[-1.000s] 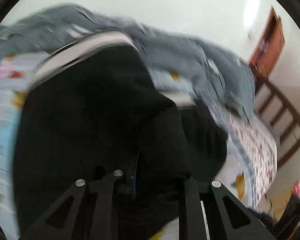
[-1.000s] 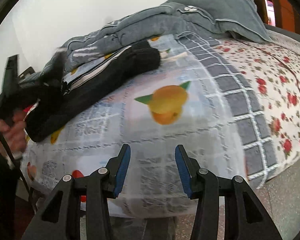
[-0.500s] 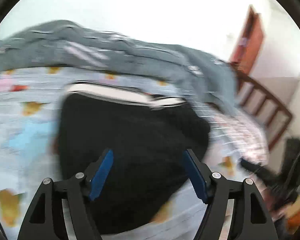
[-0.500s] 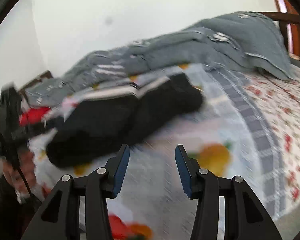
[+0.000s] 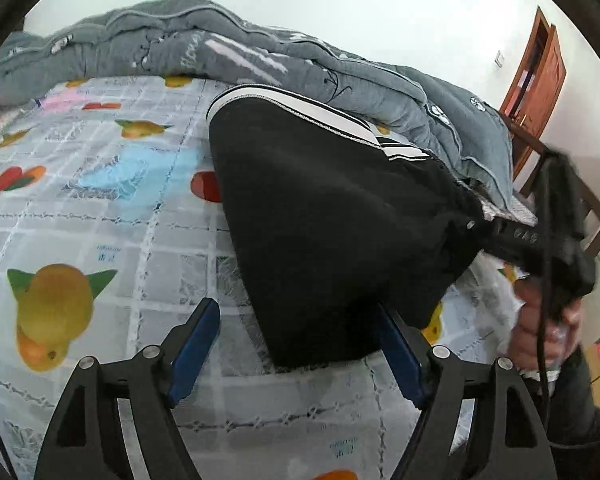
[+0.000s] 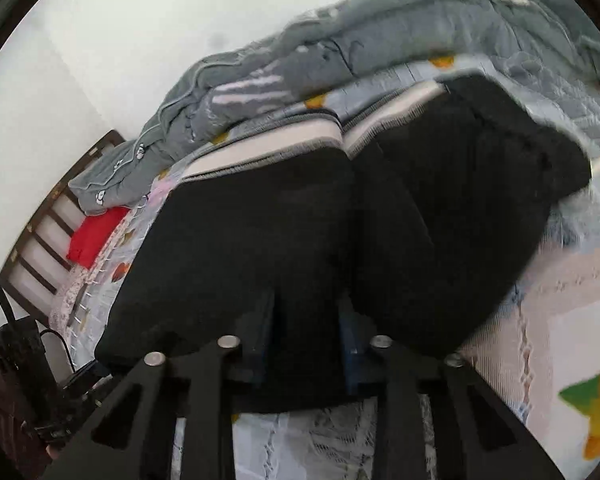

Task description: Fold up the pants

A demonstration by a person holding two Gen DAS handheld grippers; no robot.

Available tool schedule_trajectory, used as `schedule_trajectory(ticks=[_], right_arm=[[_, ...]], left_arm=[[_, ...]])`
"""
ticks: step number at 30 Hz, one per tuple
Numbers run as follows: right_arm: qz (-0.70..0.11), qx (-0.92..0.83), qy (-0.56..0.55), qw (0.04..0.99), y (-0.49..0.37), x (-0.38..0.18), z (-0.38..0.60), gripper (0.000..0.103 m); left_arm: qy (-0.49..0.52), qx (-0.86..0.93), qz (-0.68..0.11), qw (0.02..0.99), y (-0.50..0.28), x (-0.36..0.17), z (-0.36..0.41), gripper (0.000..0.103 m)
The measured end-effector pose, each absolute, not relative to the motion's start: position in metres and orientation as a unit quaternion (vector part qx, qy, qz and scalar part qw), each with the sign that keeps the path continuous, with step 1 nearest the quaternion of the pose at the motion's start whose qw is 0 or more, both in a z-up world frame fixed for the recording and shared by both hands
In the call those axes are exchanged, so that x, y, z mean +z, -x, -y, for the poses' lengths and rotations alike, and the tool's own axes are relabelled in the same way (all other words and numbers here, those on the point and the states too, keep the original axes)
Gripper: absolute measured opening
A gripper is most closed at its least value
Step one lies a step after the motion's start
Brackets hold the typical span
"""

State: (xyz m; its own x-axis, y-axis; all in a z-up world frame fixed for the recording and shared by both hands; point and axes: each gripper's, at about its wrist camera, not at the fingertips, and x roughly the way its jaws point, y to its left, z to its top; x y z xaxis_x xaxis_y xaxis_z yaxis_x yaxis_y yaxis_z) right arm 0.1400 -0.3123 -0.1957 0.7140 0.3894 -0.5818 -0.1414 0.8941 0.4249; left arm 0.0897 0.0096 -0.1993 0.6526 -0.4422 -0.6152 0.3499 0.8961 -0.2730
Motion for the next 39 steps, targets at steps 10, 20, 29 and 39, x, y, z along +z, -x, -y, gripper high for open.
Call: schedule_trajectory(ticks=[10,20,29,39], right_arm=[[-0.246,0.178,-0.144,0.942,-0.151,-0.107,0.329,0.015],[-0.243,0.022,-0.108,0.964,-0.146,-0.141,0.445,0.015],[-0.268,-0.035,-0.054,0.961,-0.14,-0.144,0.446,0.023],[-0.299,-0.024,0.012,0.954,-0.156,-0.168,0.414,0.024]], left_arm=[[-0.04,-0.139,-0.352,0.925,-0.102,-0.207,0.041,0.095],[-0.024,-0.178,-0.35,0.919,-0.098,-0.202,0.061,0.094],[-0.035,-0.239,-0.33,0.913,-0.067,-0.192,0.051,0.091],[0.003,-0.193,-0.355,0.915,-0.116,-0.17,0.073,0.091]])
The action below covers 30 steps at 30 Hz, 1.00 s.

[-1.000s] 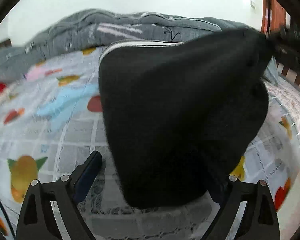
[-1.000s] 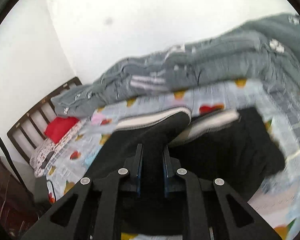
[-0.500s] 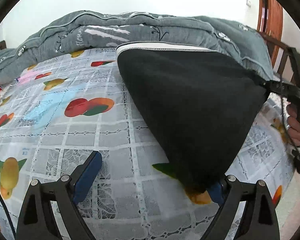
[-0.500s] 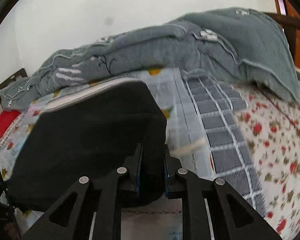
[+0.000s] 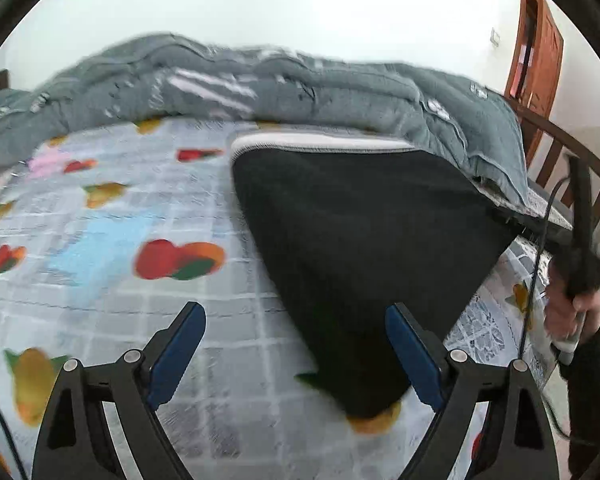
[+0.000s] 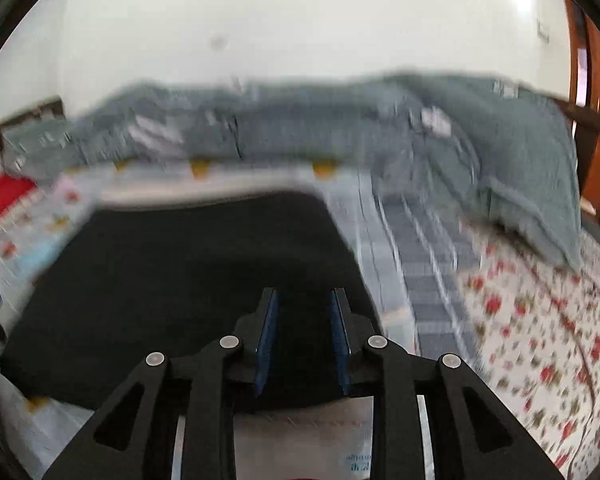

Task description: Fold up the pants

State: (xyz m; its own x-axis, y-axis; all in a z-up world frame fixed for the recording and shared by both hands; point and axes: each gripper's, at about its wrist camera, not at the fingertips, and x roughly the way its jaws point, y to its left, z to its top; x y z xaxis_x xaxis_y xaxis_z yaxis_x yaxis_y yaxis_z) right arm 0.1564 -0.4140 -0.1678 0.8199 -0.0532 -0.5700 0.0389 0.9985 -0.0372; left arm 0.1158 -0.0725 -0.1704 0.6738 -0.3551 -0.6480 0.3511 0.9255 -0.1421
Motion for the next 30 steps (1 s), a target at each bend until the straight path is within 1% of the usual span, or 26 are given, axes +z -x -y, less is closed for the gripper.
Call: schedule_trajectory(ticks=[2,6,8,9,10,12,13,14,15,18,20,22,23,24,25,26,27,28,29,30], right_arm=[[-0.301,-0.024,0.01,0.953,-0.15,-0.181,0.419,0.024],[-0.33,-0.01,0.032,0.944,-0.142,-0.178,0.419,0.024],[-0.321,0.0,0.029,0.947,-0.138,-0.167,0.424,0.024],[-0.304,0.003,0.015,0.952,-0.137,-0.156,0.43,0.028],[-0.296,0.005,0.001,0.955,-0.138,-0.149,0.435,0.035],[-0.291,0.01,-0.033,0.956,-0.152,-0.137,0.447,0.045],[-0.294,0.013,-0.046,0.955,-0.161,-0.134,0.451,0.045],[-0.299,0.017,-0.054,0.952,-0.171,-0.132,0.454,0.045],[-0.311,0.021,-0.063,0.948,-0.186,-0.133,0.458,0.046],[-0.347,0.039,-0.088,0.933,-0.22,-0.142,0.467,0.046],[-0.376,0.047,-0.113,0.919,-0.239,-0.158,0.471,0.047],[-0.399,0.06,-0.126,0.906,-0.252,-0.175,0.469,0.046],[-0.401,0.061,-0.139,0.904,-0.253,-0.179,0.469,0.046],[-0.403,0.063,-0.149,0.901,-0.253,-0.18,0.47,0.045],[-0.405,0.069,-0.156,0.899,-0.252,-0.18,0.471,0.041],[-0.406,0.074,-0.157,0.897,-0.25,-0.179,0.469,0.04],[-0.405,0.074,-0.15,0.899,-0.249,-0.177,0.464,0.036],[-0.404,0.073,-0.133,0.902,-0.246,-0.174,0.457,0.03],[-0.402,0.073,-0.121,0.905,-0.243,-0.17,0.451,0.026],[-0.4,0.075,-0.107,0.907,-0.24,-0.164,0.441,0.02]], left_arm=[[-0.02,-0.183,-0.401,0.897,-0.128,-0.192,0.083,0.093],[-0.003,-0.203,-0.403,0.892,-0.126,-0.19,0.079,0.092],[0.017,-0.213,-0.389,0.896,-0.129,-0.183,0.073,0.091],[0.025,-0.211,-0.385,0.898,-0.132,-0.18,0.071,0.091],[0.034,-0.209,-0.383,0.899,-0.137,-0.178,0.069,0.09],[0.053,-0.211,-0.395,0.893,-0.152,-0.179,0.069,0.089],[0.069,-0.219,-0.405,0.885,-0.163,-0.181,0.069,0.087],[0.081,-0.228,-0.409,0.88,-0.169,-0.181,0.071,0.081],[0.094,-0.236,-0.414,0.874,-0.175,-0.183,0.072,0.078],[0.131,-0.238,-0.439,0.857,-0.201,-0.195,0.074,0.075],[0.159,-0.25,-0.443,0.846,-0.214,-0.201,0.074,0.067],[0.164,-0.255,-0.45,0.84,-0.224,-0.204,0.079,0.064],[0.161,-0.253,-0.452,0.84,-0.227,-0.203,0.08,0.058],[0.16,-0.251,-0.452,0.841,-0.228,-0.203,0.081,0.055],[0.165,-0.252,-0.451,0.84,-0.231,-0.203,0.08,0.046],[0.173,-0.255,-0.447,0.84,-0.232,-0.203,0.078,0.029],[0.18,-0.259,-0.441,0.84,-0.233,-0.2,0.073,0.024],[0.187,-0.262,-0.436,0.84,-0.234,-0.198,0.067,0.02],[0.195,-0.264,-0.432,0.84,-0.236,-0.196,0.061,0.018],[0.201,-0.266,-0.429,0.84,-0.237,-0.194,0.053,0.017]])
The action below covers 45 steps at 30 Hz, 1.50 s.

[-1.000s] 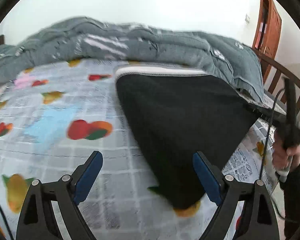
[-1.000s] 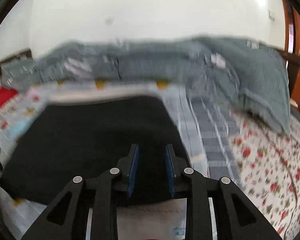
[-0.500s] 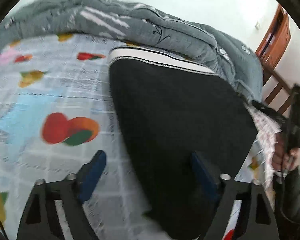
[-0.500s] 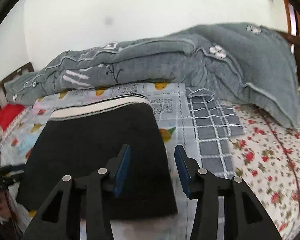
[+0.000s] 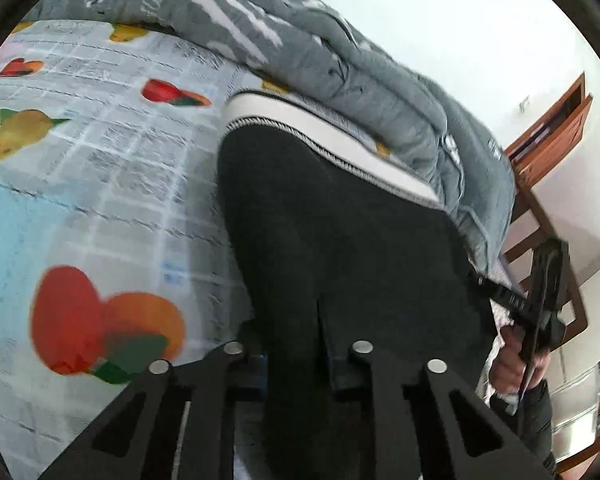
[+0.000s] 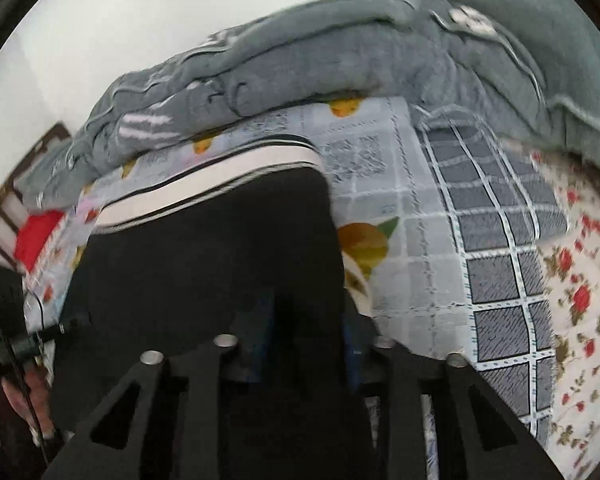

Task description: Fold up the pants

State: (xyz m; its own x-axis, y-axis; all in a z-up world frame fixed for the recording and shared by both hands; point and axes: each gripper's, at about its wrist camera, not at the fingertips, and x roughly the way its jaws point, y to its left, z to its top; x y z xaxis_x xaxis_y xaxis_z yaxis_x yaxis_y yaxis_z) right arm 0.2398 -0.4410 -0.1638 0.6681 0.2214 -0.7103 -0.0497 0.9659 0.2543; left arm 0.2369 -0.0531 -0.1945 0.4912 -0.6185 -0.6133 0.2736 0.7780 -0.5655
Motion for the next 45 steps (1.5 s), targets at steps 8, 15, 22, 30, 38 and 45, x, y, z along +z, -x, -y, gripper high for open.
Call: schedule_trajectory(ticks=[8,15,22,30,38,45], right_arm=[[-0.393,0.152,-0.041,0.906,-0.218,-0.152,0.33,0.016],[-0.367,0.184,-0.013,0.912,-0.212,-0.143,0.29,0.025],[-0.392,0.133,-0.083,0.907,-0.28,-0.144,0.3,0.044],[-0.355,0.144,-0.024,0.923,-0.286,-0.127,0.274,0.02],[-0.312,0.06,0.025,0.948,-0.264,-0.121,0.271,0.03],[-0.311,0.109,0.032,0.944,-0.299,-0.099,0.226,0.047]], left_arm=[[0.157,-0.211,-0.418,0.87,-0.239,-0.167,-0.049,0.016],[0.083,-0.122,-0.43,0.891,-0.22,-0.162,-0.114,0.04],[0.107,-0.131,-0.417,0.893,-0.212,-0.161,-0.123,0.063],[0.057,-0.144,-0.37,0.916,-0.206,-0.14,-0.084,0.063],[0.033,-0.131,-0.341,0.93,-0.251,-0.118,-0.035,0.063],[-0.008,-0.095,-0.371,0.924,-0.325,-0.14,0.005,0.063]])
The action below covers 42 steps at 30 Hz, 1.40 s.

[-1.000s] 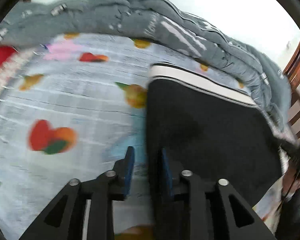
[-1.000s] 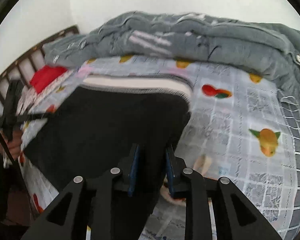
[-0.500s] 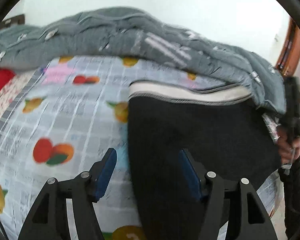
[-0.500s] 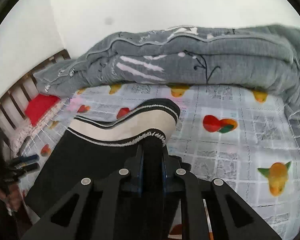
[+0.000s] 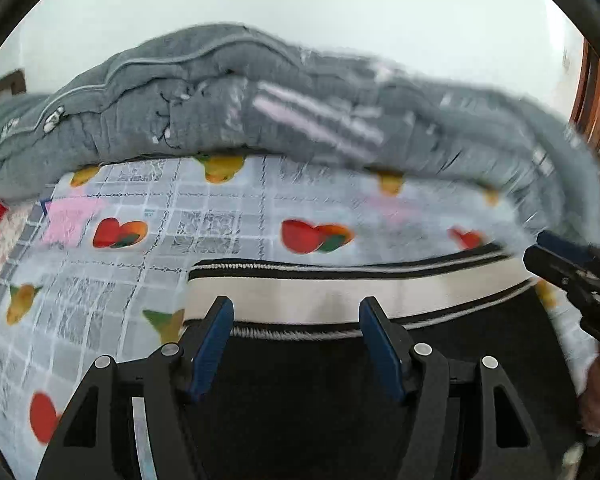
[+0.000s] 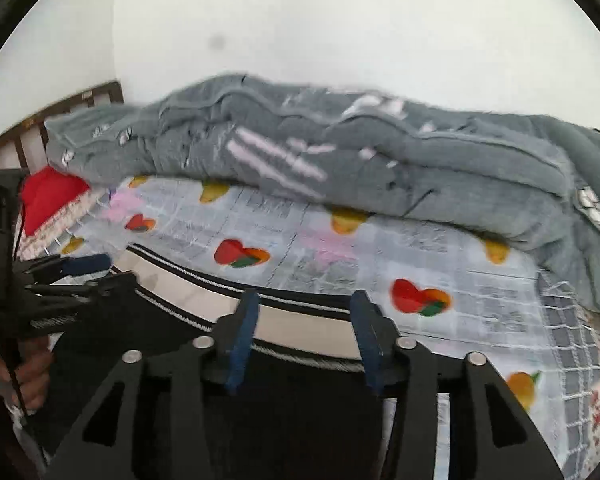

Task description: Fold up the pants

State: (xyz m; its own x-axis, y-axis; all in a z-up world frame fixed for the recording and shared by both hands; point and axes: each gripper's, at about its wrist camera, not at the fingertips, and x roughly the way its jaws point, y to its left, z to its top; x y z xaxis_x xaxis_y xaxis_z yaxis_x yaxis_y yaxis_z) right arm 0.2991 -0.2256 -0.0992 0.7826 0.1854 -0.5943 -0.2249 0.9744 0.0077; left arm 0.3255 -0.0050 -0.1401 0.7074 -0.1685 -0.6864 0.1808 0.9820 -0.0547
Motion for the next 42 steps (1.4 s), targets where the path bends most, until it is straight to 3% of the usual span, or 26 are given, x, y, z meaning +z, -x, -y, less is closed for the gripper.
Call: schedule_trajectory(ticks=[4,42], right_arm=[[-0.402,0.08,0.03,0.912,-0.344,-0.16,0.22,0.046],[-0.377,0.084,0.029,0.922,-0.337,-0.158,0.221,0.049]], left_arm=[[-0.008,-0.099,-0.383,0.919,-0.333,-0.167,0.002,0.064],[-0.007,-0.09,-0.371,0.924,-0.331,-0.171,0.007,0.07]])
